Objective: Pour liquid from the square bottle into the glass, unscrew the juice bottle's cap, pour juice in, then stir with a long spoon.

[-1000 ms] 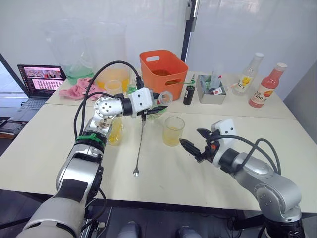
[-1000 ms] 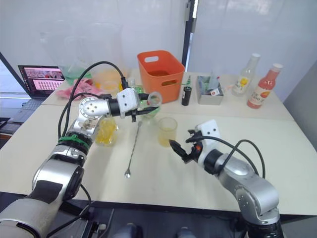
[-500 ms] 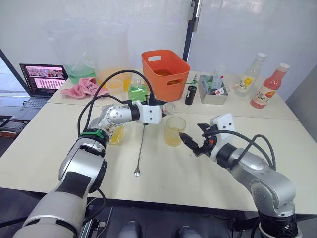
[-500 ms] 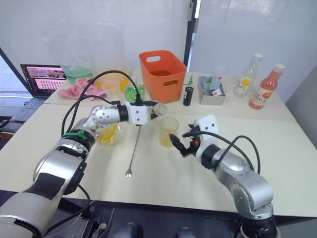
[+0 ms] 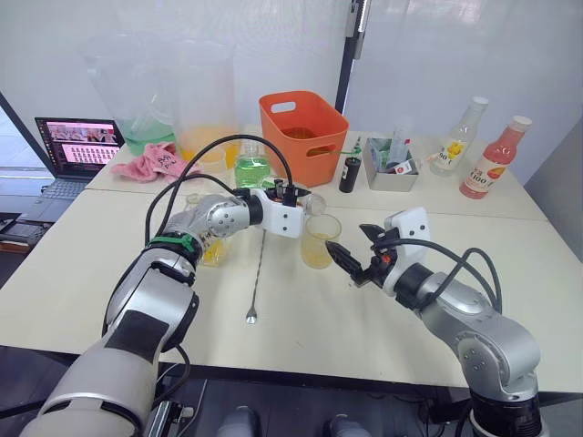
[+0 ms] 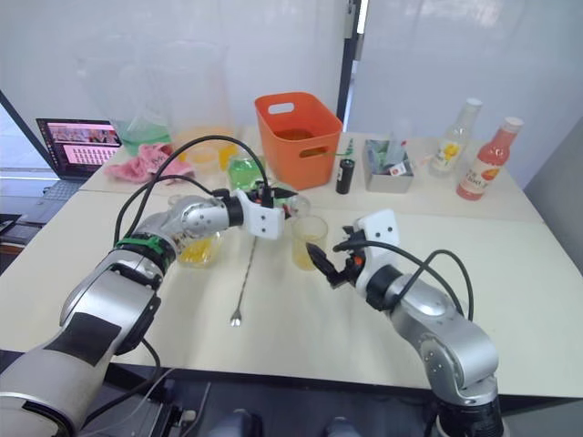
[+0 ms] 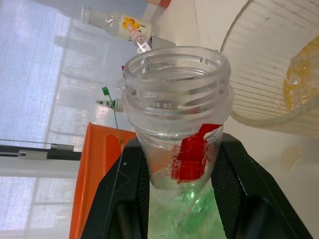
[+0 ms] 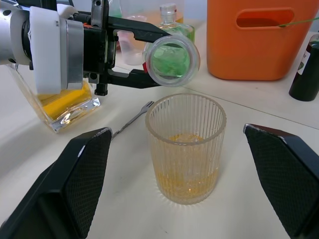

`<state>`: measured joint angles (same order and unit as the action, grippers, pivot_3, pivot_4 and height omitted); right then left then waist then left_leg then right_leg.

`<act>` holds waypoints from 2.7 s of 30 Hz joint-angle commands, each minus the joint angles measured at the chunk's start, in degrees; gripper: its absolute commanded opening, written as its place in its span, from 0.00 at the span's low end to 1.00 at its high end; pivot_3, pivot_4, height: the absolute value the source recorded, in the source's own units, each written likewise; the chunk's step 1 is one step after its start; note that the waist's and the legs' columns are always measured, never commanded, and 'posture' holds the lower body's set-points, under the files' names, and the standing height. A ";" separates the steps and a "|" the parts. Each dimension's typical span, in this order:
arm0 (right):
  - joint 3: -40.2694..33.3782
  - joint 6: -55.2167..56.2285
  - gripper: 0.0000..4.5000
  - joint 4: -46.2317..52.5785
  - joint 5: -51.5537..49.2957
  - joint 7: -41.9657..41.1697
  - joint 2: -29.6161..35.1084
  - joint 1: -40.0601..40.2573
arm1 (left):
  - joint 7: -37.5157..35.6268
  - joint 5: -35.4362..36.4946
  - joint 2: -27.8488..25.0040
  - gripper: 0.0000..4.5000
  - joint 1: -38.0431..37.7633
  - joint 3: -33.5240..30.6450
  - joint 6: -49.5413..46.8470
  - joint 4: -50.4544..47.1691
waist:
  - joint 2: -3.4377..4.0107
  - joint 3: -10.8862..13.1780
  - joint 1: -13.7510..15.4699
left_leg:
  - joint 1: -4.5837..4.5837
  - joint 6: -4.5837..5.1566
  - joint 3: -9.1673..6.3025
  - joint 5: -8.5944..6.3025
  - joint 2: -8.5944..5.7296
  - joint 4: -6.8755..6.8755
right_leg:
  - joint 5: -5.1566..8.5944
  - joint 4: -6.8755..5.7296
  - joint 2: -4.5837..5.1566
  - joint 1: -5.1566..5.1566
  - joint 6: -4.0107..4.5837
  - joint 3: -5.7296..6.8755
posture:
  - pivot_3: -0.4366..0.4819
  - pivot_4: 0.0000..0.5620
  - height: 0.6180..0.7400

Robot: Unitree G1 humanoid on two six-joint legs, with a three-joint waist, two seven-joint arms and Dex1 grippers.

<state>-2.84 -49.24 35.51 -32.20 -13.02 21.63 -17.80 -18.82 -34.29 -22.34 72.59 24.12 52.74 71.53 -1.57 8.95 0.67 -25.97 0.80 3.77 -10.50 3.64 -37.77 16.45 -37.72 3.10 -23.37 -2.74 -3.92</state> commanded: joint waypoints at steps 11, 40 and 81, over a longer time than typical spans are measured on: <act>-0.90 0.58 1.00 3.19 -0.31 1.28 -0.62 0.01 | 8.32 -4.89 -0.73 0.29 3.71 4.00 1.95 -0.66 | 0.00 0.00 0.00 | -0.01 0.00 0.00 0.00 -0.03 0.00 | 0.00 -0.03 0.01 -0.01 0.00 0.00 | 0.48 0.27 0.99; -0.94 0.06 1.00 4.08 -1.19 2.15 -1.18 0.04 | 21.03 -13.22 -1.40 0.29 6.21 10.20 0.55 -0.39 | 0.00 0.00 0.00 | -0.01 -0.01 -0.01 0.00 -0.13 -0.02 | 0.00 -0.28 0.08 -0.12 -0.01 0.00 | 0.48 0.27 0.99; -1.06 -0.59 1.00 5.32 -1.56 3.22 -1.88 1.04 | 32.00 -19.87 -0.73 0.29 8.98 16.44 -1.51 0.68 | 0.00 0.00 0.01 | -0.21 -0.08 -0.02 0.05 -0.18 -0.04 | -0.01 -0.37 0.12 -0.37 -0.02 -0.01 | 0.48 0.27 0.99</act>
<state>-2.85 -49.99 38.19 -32.99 -9.85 19.67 -16.88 11.81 -55.22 -23.01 78.75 41.42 51.24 72.88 -1.58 8.95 0.67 -26.18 0.71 3.76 -10.45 3.47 -37.82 16.43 -38.10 3.22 -23.73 -2.76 -3.92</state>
